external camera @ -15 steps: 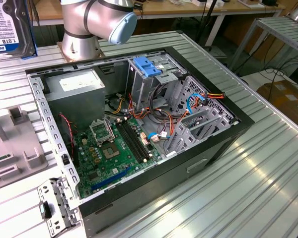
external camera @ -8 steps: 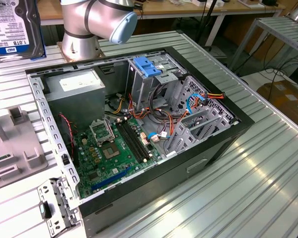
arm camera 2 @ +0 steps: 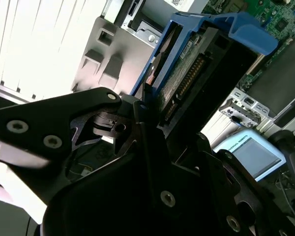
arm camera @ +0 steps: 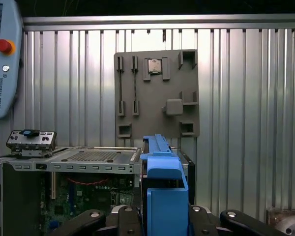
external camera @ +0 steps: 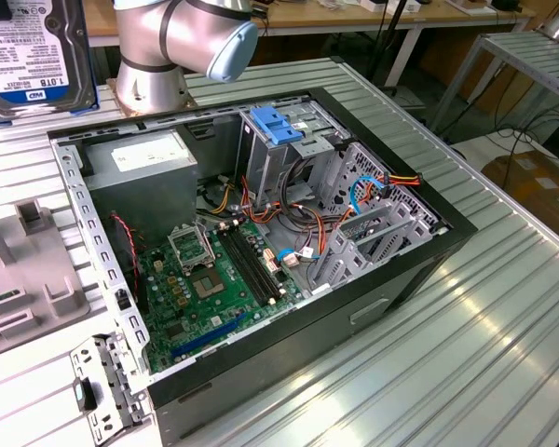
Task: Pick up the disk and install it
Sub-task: 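Pick up the disk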
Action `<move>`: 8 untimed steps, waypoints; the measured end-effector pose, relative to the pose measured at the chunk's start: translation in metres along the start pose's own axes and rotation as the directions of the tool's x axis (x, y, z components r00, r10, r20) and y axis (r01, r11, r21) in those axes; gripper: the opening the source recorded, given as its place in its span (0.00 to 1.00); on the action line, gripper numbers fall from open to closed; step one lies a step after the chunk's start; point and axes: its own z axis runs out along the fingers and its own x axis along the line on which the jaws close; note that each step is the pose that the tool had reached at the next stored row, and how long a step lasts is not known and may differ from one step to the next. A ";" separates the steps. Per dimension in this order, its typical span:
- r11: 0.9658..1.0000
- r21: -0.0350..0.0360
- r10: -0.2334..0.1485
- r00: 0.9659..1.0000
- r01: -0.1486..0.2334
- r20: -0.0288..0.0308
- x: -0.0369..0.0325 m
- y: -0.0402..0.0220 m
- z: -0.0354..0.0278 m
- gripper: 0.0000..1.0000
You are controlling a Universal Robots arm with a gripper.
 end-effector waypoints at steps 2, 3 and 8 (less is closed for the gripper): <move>1.000 0.000 0.000 1.000 0.000 0.000 0.0007 -0.0047 0.0008 0.36; 1.000 0.000 0.000 1.000 0.000 0.000 0.0009 -0.0062 0.0010 0.36; 1.000 -0.001 0.000 1.000 0.000 0.000 0.0020 -0.0146 0.0022 0.36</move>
